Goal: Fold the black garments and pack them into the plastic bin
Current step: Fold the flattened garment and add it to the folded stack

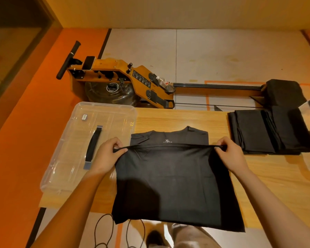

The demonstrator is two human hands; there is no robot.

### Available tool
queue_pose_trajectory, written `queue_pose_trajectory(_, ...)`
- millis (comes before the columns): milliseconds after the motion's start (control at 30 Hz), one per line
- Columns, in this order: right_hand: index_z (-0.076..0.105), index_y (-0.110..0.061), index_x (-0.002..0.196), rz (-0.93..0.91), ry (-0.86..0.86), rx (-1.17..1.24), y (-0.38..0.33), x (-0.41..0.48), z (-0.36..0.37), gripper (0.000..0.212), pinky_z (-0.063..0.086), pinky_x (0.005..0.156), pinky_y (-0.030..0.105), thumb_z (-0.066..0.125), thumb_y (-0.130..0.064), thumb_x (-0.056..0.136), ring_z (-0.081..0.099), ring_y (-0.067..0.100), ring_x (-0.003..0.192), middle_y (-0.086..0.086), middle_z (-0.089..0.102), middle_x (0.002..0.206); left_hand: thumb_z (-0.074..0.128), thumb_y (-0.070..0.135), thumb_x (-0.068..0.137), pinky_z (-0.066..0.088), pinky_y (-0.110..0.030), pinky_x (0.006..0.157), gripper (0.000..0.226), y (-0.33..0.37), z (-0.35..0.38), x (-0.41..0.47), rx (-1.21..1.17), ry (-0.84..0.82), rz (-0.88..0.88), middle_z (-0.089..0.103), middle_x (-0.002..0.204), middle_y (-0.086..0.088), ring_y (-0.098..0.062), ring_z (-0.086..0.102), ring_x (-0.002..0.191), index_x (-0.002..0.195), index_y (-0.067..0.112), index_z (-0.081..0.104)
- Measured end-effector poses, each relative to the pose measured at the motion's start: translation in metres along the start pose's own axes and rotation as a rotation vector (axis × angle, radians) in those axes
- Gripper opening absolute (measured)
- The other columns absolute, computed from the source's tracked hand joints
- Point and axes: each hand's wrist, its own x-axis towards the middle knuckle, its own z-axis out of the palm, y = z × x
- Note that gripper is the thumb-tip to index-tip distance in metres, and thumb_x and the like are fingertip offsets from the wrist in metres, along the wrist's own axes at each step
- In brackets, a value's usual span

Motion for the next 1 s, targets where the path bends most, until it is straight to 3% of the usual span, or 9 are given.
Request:
queue_pose_trajectory(267,0.061,-0.011,0.091,0.000,0.022,0.213,-0.029,0.019,-0.041,0.003,0.046,0.068,0.027,0.063,-0.011,0.089,0.058,0.014,0.080,0.002,0.063,0.089,0.073,0.015,0.082,0.042,-0.021,0.067,0.015,0.029,-0.048,0.023,-0.033,0.004,0.019,0.060,0.074,-0.008,-0.016,0.055,0.073,0.077,0.014,0.060)
queue_pose_trajectory(367,0.059,-0.012,0.112,0.055,0.033,0.212,-0.034,0.054,-0.026,0.023,0.047,0.089,0.036,0.064,-0.014,0.089,0.057,0.024,0.107,0.006,0.062,0.113,0.072,0.015,0.084,0.040,-0.014,0.066,0.013,0.030,-0.032,0.058,-0.011,0.051,0.007,0.059,0.079,-0.005,-0.020,0.055,0.079,0.086,0.012,0.060)
queue_pose_trajectory(467,0.041,-0.009,0.139,0.079,0.023,0.090,-0.032,0.063,-0.003,0.056,0.033,0.107,0.041,0.065,-0.017,0.089,0.038,0.030,0.132,0.013,0.044,0.141,0.071,0.025,0.086,0.044,-0.032,0.091,0.043,0.019,-0.002,0.069,0.092,0.037,-0.123,0.058,0.116,-0.010,-0.028,0.055,0.110,0.122,0.010,0.055)
queue_pose_trajectory(533,0.036,-0.006,0.143,0.025,0.038,-0.015,-0.027,0.051,0.011,0.062,0.026,0.112,0.042,0.064,-0.019,0.090,0.029,0.031,0.137,0.015,0.037,0.147,0.066,0.032,0.089,0.038,-0.042,0.105,0.058,0.011,0.019,0.055,0.212,0.069,-0.124,0.048,0.138,-0.013,-0.029,0.045,0.127,0.138,0.009,0.044)
queue_pose_trajectory(633,0.036,-0.006,0.144,-0.099,0.054,-0.208,-0.017,0.020,0.029,0.062,0.018,0.116,0.041,0.062,-0.022,0.090,0.021,0.030,0.142,0.015,0.028,0.153,0.056,0.035,0.095,0.020,-0.042,0.117,0.065,0.016,0.045,0.021,0.330,0.113,-0.070,0.026,0.156,-0.009,-0.026,0.022,0.144,0.150,0.013,0.029)
queue_pose_trajectory(733,0.040,-0.011,0.143,-0.242,0.026,-0.323,-0.006,-0.021,0.045,0.059,0.014,0.115,0.038,0.062,-0.024,0.090,0.017,0.028,0.145,0.010,0.027,0.155,0.046,0.041,0.094,0.015,-0.039,0.117,0.065,0.028,0.077,-0.024,0.355,0.138,0.078,0.020,0.159,-0.009,-0.025,0.015,0.147,0.150,0.012,0.029)
queue_pose_trajectory(833,0.041,-0.017,0.143,-0.402,-0.065,-0.408,0.007,-0.070,0.060,0.056,0.018,0.117,0.039,0.057,-0.031,0.091,0.011,0.020,0.147,0.003,0.026,0.156,0.039,0.048,0.090,0.014,-0.039,0.118,0.070,0.028,0.113,-0.076,0.388,0.023,0.249,0.018,0.159,-0.002,-0.016,0.007,0.148,0.152,0.020,0.021)
queue_pose_trajectory(900,0.041,-0.020,0.144,-0.464,-0.123,-0.464,0.017,-0.099,0.067,0.054,0.022,0.117,0.039,0.048,-0.038,0.093,0.012,0.018,0.147,0.001,0.028,0.156,0.038,0.049,0.091,0.006,-0.035,0.120,0.070,0.018,0.128,-0.102,0.416,-0.055,0.264,0.015,0.159,0.002,-0.013,0.002,0.148,0.152,0.024,0.014)
queue_pose_trajectory(1000,0.039,-0.020,0.145,-0.486,-0.163,-0.528,0.034,-0.129,0.072,0.058,0.014,0.116,0.037,0.037,-0.045,0.092,0.016,0.019,0.145,0.001,0.033,0.154,0.038,0.049,0.090,0.006,-0.033,0.117,0.069,0.003,0.132,-0.126,0.477,-0.093,0.237,0.022,0.157,-0.001,-0.017,0.015,0.146,0.151,0.019,0.022)
